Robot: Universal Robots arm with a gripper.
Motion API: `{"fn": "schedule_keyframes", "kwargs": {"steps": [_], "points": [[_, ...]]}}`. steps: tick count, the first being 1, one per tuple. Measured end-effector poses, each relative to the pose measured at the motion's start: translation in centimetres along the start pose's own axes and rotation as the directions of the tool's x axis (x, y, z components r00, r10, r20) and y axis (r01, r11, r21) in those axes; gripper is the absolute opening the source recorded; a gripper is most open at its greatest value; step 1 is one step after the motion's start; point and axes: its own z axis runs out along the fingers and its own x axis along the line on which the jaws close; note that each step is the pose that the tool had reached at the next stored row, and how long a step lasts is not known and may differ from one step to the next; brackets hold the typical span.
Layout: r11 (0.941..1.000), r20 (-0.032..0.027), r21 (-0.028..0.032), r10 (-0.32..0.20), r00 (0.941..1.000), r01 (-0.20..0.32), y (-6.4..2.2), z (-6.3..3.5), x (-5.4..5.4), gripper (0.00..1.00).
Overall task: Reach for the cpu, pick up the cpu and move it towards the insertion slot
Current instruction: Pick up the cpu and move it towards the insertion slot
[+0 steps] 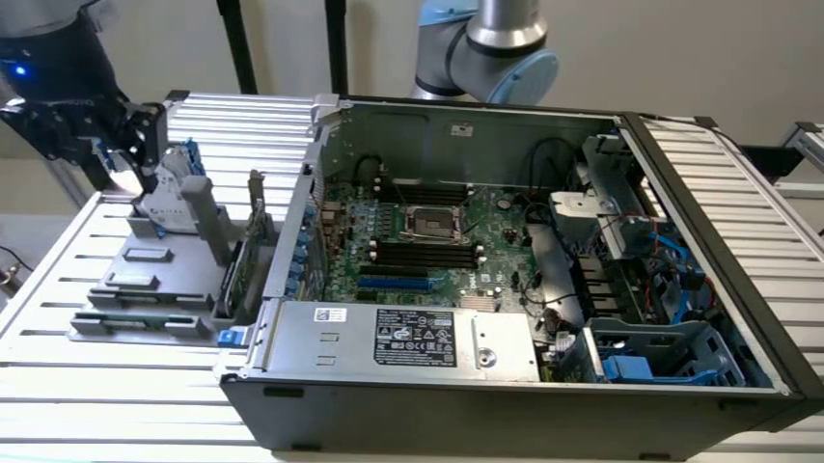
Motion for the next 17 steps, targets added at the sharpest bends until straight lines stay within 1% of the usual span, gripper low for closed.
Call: {"fn": "schedule_keyframes", "kwargs": {"steps": [4, 7, 11, 17], "points": [[1.0, 0.0, -0.0083, -0.003, 1.0, 0.003, 0.02, -1.72, -1.5, 0.55], [0.9998, 0.0, -0.0165, -0.005, 1.0, 0.005, 0.03, -2.74, -2.8, 0.55], [0.9995, 0.0002, -0.0304, -0.006, 1.0, 0.006, 0.04, -3.57, -4.6, 0.55], [0.9989, 0.0, -0.0457, -0.007, 1.0, 0.007, 0.04, -4.47, -7.3, 0.55]]}}
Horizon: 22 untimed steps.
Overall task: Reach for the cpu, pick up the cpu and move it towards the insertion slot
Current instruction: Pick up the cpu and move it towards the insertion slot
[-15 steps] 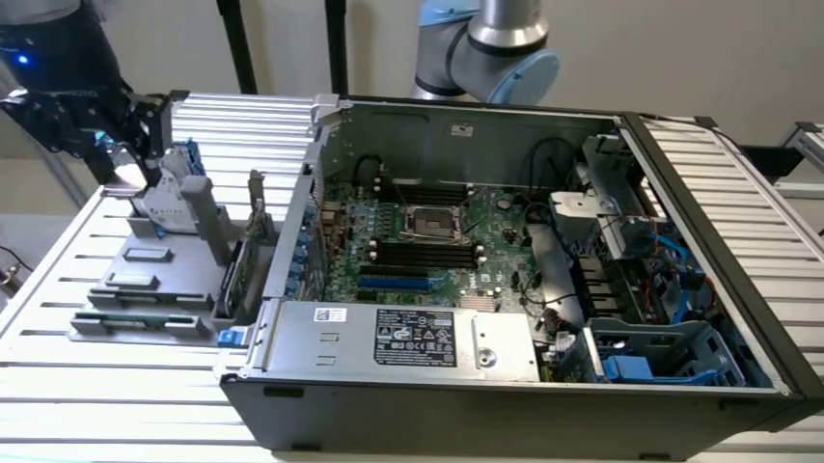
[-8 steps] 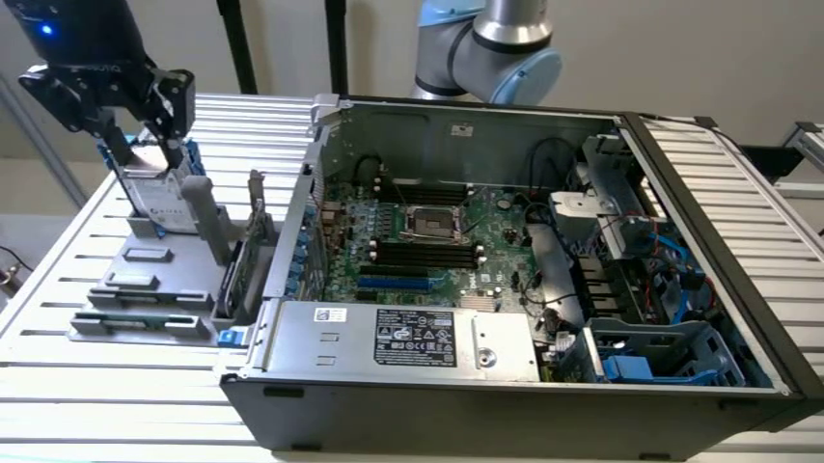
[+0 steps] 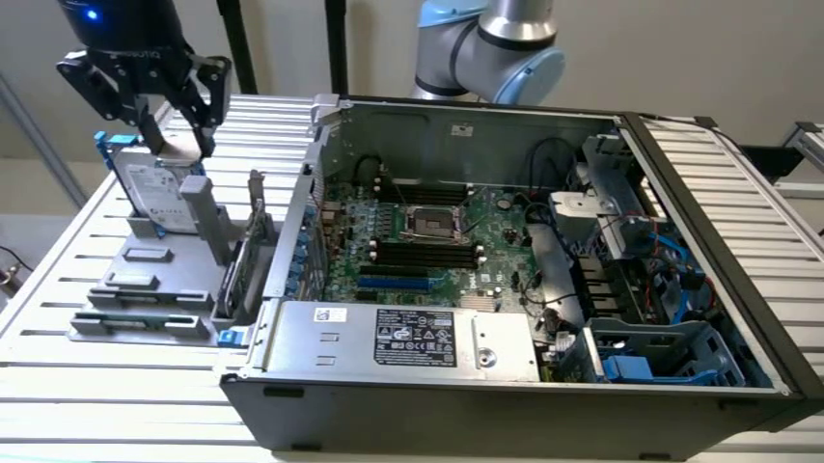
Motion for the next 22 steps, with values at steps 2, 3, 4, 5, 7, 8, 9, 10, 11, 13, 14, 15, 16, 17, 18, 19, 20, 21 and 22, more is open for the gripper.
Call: {"fn": "schedule_keyframes", "kwargs": {"steps": [2, 3, 4, 5, 7, 8, 9, 10, 11, 13, 14, 15, 16, 17, 18, 19, 20, 21, 22], "points": [[1.0, -0.0001, -0.0038, 0.0, 1.0, 0.0, 0.0, -0.26, -0.9, 0.55], [1.0, -0.0002, -0.0056, 0.0, 1.0, 0.0, 0.0, -0.39, -1.3, 0.55], [1.0, -0.0002, -0.0074, 0.0, 1.0, 0.0, 0.01, -0.52, -1.8, 0.55], [1.0, -0.0003, -0.0088, 0.0, 1.0, 0.0, 0.01, -0.64, -2.3, 0.55], [0.9999, -0.0002, -0.0116, 0.0, 1.0, 0.0, 0.01, -0.85, -3.2, 0.55], [0.9999, -0.0003, -0.0126, 0.0, 1.0, 0.0, 0.01, -0.94, -3.6, 0.55], [0.9999, -0.0003, -0.0136, 0.0, 1.0, 0.0, 0.01, -1.02, -4.1, 0.55], [0.9999, -0.0003, -0.0145, 0.0, 1.0, 0.0, 0.01, -1.1, -4.5, 0.55], [0.9999, -0.0003, -0.0153, 0.0, 1.0, 0.0, 0.01, -1.16, -5.0, 0.55], [0.9999, -0.0005, -0.0163, 0.0, 1.0, 0.0, 0.0, -1.28, -5.9, 0.55], [0.9999, -0.0004, -0.0167, 0.0, 1.0, 0.0, 0.0, -1.32, -6.4, 0.55], [0.9999, -0.0004, -0.0169, 0.0, 1.0, 0.0, 0.0, -1.36, -6.8, 0.55], [0.9999, -0.0003, -0.0172, 0.0, 1.0, 0.0, -0.01, -1.39, -7.3, 0.55], [0.9998, -0.0004, -0.0173, 0.0, 1.0, 0.0, -0.01, -1.41, -7.7, 0.55], [0.9998, -0.0003, -0.0174, 0.0, 1.0, 0.0, -0.01, -1.42, -8.2, 0.55], [0.9998, -0.0004, -0.0173, 0.0, 1.0, 0.0, -0.02, -1.44, -8.6, 0.55], [0.9998, -0.0004, -0.0174, 0.0, 1.0, 0.0, -0.03, -1.44, -9.1, 0.55], [0.9998, -0.0004, -0.0174, 0.0, 1.0, 0.0, -0.03, -1.44, -9.6, 0.55], [0.9998, -0.0004, -0.0174, 0.0, 1.0, 0.0, -0.04, -1.44, -10.0, 0.55]]}}
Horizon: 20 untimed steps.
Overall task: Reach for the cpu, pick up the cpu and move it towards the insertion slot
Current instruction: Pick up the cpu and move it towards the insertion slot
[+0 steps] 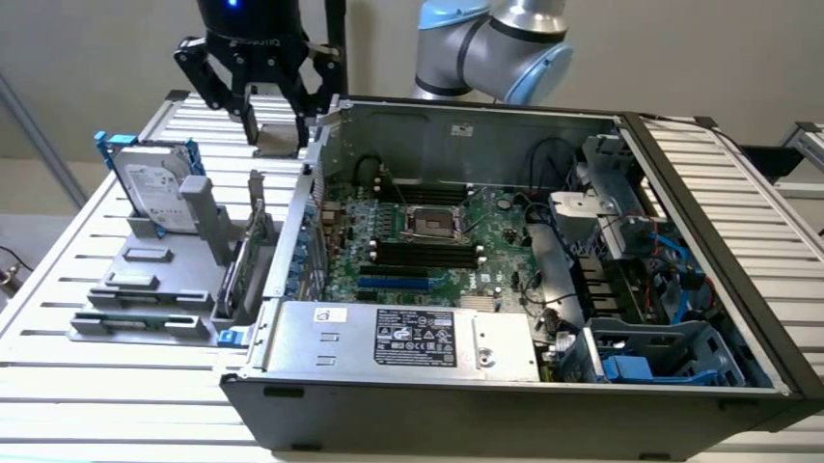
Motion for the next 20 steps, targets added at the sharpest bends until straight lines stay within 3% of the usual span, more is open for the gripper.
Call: {"fn": "schedule_keyframes", "kwargs": {"steps": [20], "points": [[1.0, 0.0001, -0.0001, 0.0, 1.0, 0.0, 0.17, 0.25, -9.1, 0.55]]}}
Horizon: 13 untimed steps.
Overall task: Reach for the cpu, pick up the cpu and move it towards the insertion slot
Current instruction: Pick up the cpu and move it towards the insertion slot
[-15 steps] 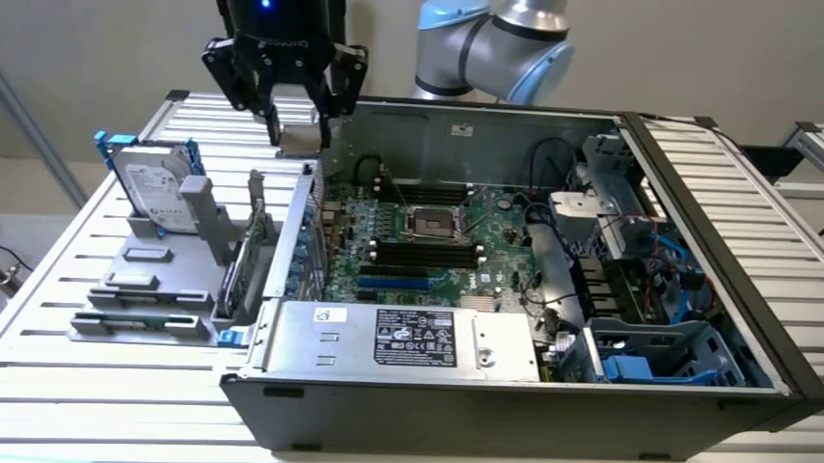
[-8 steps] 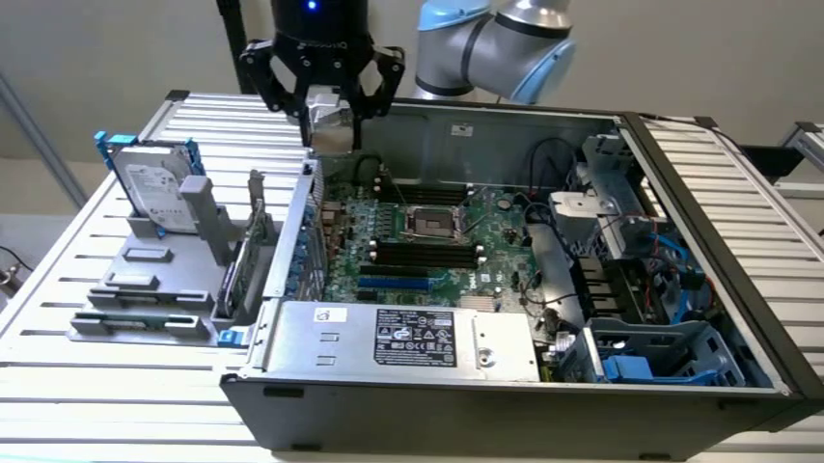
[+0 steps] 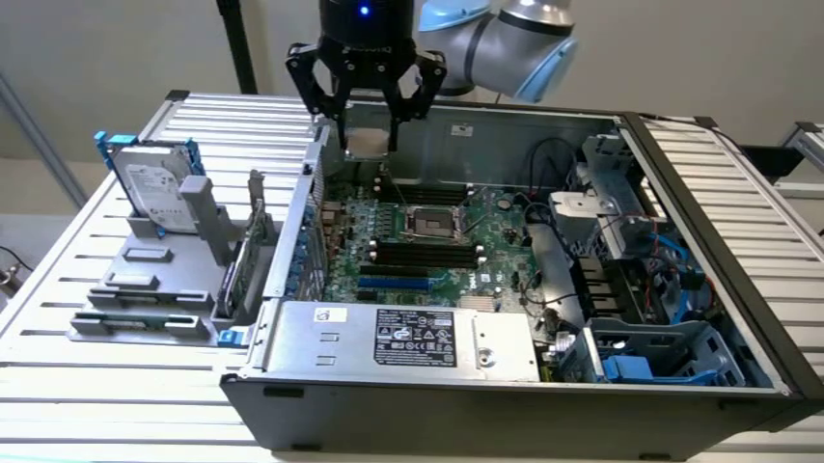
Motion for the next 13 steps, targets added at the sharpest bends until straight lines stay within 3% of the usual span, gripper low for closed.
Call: {"fn": "schedule_keyframes", "kwargs": {"steps": [7, 13], "points": [[1.0, -0.0001, 0.0007, 0.0, 1.0, 0.0, 1.07, 0.77, -3.1, 0.55], [1.0, -0.0002, 0.0046, 0.0, 1.0, 0.0, 2.93, 1.51, -5.1, 0.55]]}}
